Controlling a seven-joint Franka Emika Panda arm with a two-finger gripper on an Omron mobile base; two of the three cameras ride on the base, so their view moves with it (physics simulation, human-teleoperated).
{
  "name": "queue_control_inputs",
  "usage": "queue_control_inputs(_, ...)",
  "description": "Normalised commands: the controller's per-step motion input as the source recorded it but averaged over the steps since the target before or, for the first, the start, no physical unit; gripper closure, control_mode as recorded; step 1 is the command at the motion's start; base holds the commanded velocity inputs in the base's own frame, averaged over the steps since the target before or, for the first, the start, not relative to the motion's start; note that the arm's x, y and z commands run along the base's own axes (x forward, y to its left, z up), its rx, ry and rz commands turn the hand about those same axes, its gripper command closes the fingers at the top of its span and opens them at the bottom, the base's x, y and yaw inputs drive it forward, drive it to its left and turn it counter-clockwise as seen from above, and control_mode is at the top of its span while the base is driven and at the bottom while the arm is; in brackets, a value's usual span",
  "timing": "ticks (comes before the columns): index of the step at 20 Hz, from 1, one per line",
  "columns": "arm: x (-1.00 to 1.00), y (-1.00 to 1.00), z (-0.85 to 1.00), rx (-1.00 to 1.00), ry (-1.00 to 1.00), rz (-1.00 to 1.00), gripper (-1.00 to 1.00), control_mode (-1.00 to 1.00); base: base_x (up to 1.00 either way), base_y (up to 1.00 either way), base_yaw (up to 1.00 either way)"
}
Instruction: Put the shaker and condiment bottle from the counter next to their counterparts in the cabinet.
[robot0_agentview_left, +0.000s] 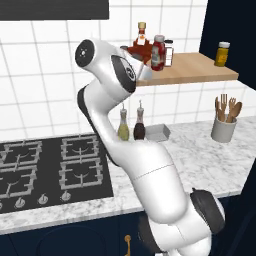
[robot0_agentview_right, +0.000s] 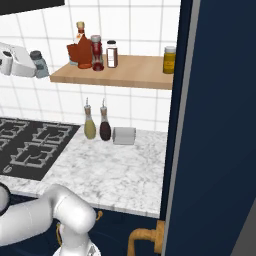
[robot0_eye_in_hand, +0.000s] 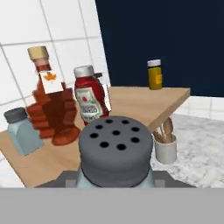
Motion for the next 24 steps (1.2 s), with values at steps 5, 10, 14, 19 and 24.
queue_control_inputs(5, 0.00, -0.26, 0.00, 0.00, -0.10, 0.34, 1.00, -1.00, 0.00, 0.00, 0.00)
queue_control_inputs(10, 0.18, 0.23, -0.02, 0.00, 0.00, 0.07, 1.00, -1.00, 0.00, 0.00, 0.00)
queue_control_inputs(14, 0.12, 0.32, 0.06, -0.09, 0.00, 0.08, 1.00, -1.00, 0.00, 0.00, 0.00)
queue_control_inputs(19, 0.22, 0.28, 0.24, -0.10, 0.09, 0.03, 1.00, -1.00, 0.00, 0.00, 0.00)
queue_control_inputs(24, 0.27, 0.17, 0.00, -0.21, 0.18, 0.00, 1.00, -1.00, 0.00, 0.00, 0.00)
